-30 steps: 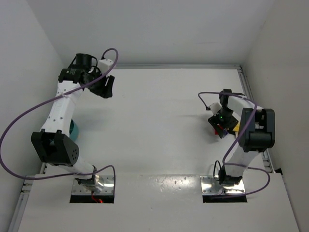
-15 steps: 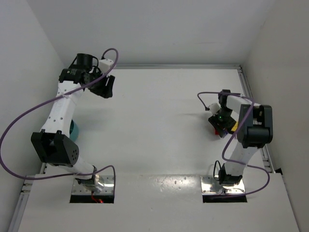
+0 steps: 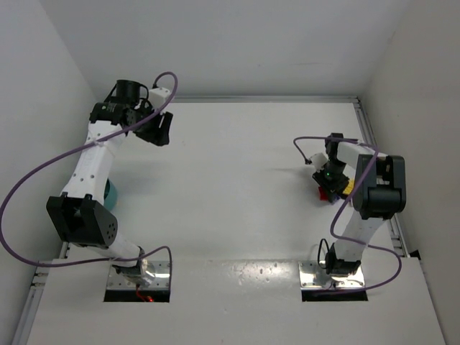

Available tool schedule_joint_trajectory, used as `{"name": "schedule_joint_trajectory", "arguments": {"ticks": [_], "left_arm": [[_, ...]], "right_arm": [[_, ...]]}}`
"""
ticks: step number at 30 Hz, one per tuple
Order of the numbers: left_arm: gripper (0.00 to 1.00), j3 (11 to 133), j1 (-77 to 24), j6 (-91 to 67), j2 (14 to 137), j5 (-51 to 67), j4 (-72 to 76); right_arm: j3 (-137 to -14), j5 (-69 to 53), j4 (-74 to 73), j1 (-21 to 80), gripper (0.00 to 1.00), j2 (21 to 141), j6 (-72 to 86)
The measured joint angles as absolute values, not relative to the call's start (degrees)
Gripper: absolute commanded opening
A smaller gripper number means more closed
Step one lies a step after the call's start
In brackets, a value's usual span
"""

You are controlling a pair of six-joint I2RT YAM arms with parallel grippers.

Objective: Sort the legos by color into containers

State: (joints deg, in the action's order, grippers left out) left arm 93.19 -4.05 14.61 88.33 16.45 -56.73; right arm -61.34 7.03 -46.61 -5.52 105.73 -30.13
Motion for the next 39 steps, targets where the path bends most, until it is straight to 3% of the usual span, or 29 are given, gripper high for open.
{"name": "schedule_joint_trajectory", "arguments": {"ticks": [2, 8, 14, 20, 30, 39], "left_arm": [[0.62, 92.6, -4.1, 14.5, 88.2, 16.4, -56.2], [0.62, 89.3, -4.1, 14.6, 86.8, 18.6, -55.4], [0.66, 79.5, -1.2, 15.0, 77.6, 31.6, -48.7], [0.67, 71.5, -1.5, 14.9, 67.8, 41.1, -38.2], [0.7, 68.3, -19.0, 15.8, 66.8, 45.3, -26.8], [0.66, 67.9, -32.1, 21.8, 69.8, 41.5, -23.0]], "right_arm": [[-61.5, 6.1, -47.2, -5.5, 0.19, 105.7, -30.4], [-64.9, -6.8, -55.5, -5.4, 0.19, 101.3, -31.7], [-83.1, -27.0, -64.4, -3.8, 0.19, 98.6, -28.4], [-91.4, -40.4, -66.6, -1.0, 0.18, 101.9, -23.6], [-98.3, -60.9, -58.2, 8.0, 0.18, 111.3, -7.4], [-100.0, -67.8, -52.2, 12.0, 0.19, 112.4, 0.6]]}}
